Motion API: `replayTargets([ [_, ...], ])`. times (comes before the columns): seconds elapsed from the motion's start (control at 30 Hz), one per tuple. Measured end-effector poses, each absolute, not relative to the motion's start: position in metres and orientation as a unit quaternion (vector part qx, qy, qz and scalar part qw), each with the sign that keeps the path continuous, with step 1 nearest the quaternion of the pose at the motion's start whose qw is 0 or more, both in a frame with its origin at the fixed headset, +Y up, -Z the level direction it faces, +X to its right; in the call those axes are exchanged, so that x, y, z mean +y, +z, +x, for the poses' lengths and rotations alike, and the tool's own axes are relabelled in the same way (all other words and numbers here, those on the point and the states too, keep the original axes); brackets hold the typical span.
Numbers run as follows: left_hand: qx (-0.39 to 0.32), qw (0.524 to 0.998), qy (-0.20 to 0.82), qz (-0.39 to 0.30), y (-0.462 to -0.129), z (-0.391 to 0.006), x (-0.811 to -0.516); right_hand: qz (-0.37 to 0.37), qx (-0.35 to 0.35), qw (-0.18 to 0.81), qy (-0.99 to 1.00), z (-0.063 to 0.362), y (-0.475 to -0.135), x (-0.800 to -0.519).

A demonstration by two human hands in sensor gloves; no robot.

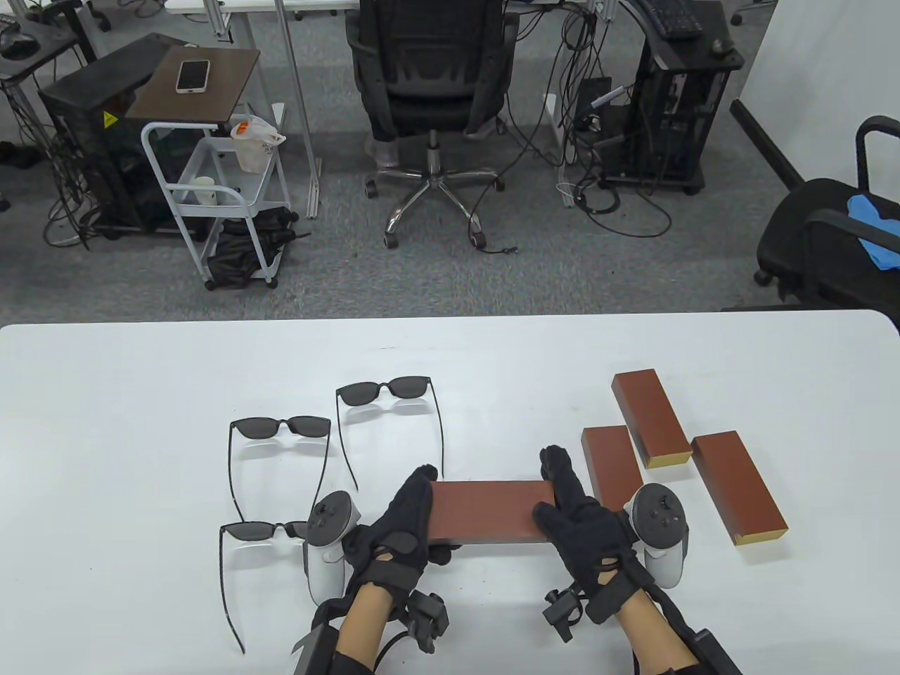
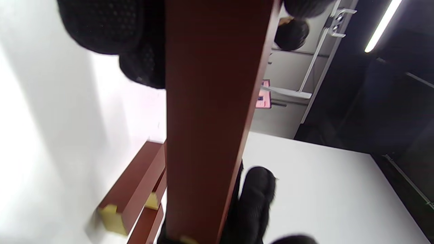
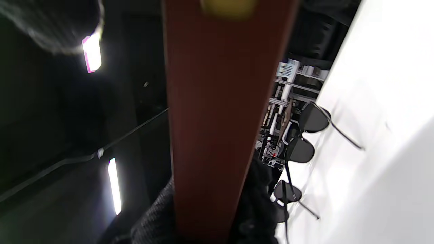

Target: Slide to open storage boxes and store sunglasses

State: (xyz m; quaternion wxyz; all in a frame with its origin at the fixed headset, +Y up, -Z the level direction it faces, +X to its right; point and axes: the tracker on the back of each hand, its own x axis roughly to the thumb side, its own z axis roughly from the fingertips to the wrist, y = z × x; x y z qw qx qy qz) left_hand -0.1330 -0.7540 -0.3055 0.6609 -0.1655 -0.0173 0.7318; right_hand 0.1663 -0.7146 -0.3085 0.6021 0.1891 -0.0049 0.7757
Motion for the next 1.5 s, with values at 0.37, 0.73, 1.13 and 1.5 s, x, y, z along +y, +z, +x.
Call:
replayTargets([
  [0.37, 0.05, 0.686, 0.721, -0.087, -0.304, -0.152, -0.752, 0.287, -0.161, 0.328, 0.885, 0.146, -0.289, -0.689],
  [0.73, 0.052, 0.743, 0.666, -0.048, -0.307, -0.155, -0.742, 0.238, -0.168, 0.294, 0.91, 0.143, -0.295, -0.683],
  [1.13, 0.021, 0.849, 0.526, 0.032, -0.302, -0.151, -0.718, -0.02, -0.169, 0.17, 0.971, 0.144, -0.375, -0.675],
  [1.5, -0.052, 0.949, 0.309, 0.038, -0.298, -0.117, -0.716, -0.102, -0.149, 0.079, 0.98, 0.103, -0.449, -0.691],
])
